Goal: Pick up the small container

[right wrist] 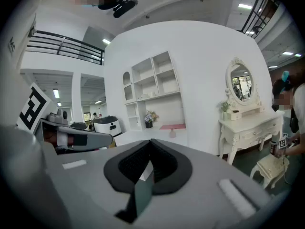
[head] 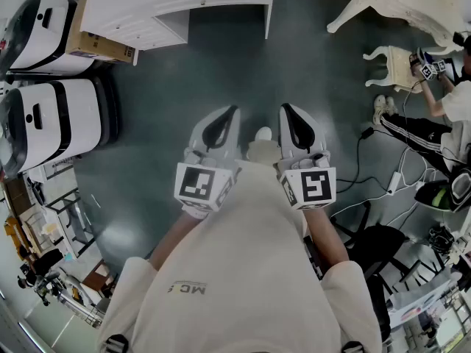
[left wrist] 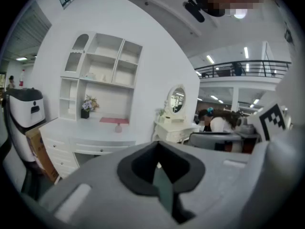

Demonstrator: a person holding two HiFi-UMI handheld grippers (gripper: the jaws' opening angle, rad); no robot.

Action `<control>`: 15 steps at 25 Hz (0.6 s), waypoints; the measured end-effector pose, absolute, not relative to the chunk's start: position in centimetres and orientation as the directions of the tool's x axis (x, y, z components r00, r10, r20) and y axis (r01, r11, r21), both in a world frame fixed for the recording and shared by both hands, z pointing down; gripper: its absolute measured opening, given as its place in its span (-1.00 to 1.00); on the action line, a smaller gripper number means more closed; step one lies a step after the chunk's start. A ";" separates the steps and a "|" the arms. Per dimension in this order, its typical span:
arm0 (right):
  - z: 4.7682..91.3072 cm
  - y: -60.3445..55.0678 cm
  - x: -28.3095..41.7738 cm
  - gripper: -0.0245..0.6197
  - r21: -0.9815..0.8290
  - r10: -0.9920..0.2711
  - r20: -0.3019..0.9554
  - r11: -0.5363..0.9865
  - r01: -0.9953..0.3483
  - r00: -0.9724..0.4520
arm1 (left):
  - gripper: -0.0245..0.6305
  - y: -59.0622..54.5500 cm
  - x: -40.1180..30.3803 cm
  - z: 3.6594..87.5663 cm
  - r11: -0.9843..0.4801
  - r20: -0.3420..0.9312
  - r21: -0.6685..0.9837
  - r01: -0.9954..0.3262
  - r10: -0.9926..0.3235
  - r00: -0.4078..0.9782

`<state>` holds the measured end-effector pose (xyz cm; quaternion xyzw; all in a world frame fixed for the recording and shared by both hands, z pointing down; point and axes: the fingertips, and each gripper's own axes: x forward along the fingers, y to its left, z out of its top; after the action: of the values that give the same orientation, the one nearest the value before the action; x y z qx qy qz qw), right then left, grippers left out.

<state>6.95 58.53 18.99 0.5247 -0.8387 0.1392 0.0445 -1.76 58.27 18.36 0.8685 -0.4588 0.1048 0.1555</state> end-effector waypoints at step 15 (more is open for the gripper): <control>20.0 55.7 9.4 -0.96 -0.221 -0.865 0.210 0.412 -0.884 -0.456 | -0.93 55.7 1.1 19.4 -0.535 0.337 0.170 -0.827 -0.757 0.559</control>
<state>9.37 55.75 20.05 0.5205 -0.8398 0.1512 0.0315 1.07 55.71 19.37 0.8690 -0.4560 0.1118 0.1565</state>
